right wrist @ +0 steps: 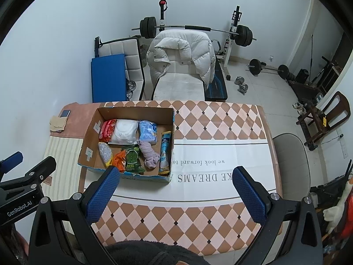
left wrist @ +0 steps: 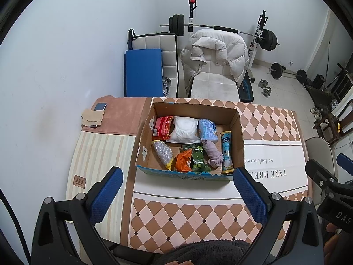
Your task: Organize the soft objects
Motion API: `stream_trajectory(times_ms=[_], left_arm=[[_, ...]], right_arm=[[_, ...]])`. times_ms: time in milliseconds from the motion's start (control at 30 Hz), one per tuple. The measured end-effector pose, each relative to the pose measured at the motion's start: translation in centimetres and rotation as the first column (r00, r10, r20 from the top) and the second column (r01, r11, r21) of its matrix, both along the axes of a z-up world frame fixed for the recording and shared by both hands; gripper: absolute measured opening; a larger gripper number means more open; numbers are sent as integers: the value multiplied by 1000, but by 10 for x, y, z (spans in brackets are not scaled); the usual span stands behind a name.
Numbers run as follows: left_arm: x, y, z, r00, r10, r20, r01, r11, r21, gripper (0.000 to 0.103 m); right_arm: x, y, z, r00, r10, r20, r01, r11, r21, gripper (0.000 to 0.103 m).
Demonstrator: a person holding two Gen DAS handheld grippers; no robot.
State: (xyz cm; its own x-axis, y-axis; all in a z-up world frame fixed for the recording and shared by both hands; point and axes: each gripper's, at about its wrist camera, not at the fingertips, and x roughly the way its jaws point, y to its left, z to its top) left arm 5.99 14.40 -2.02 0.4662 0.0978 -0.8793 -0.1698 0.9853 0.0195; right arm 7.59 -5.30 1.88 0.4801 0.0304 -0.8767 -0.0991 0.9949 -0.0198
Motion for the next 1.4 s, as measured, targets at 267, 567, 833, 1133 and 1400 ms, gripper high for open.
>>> stream_trajectory(times_ms=[267,567,833,1133,1400], left_arm=[[0,-1,0,1000,-2,-2,2,1000,1,103],[0,-1,-1,1000,-4,0,4,1000,-2,103],[-1,-1,-1,1000,-6,2,6,1000,-3,103],[-1,-1,0,1000,-6,4,6,1000,-3,103],[-1,3,6,1000,10,17,-10,1000,4,103]], right_arm=[[0,-1,2,1000,3,0,-3,1000,0,103],[0,-3,2,1000,5,1,-5,1000,0,103],[0,-7,4,1000,9,9,-9,1000,0,103],[0,-7,4,1000,13,9,-13,1000,-2,103],[1,-9,5,1000,17,11,-17,1000,0,103]])
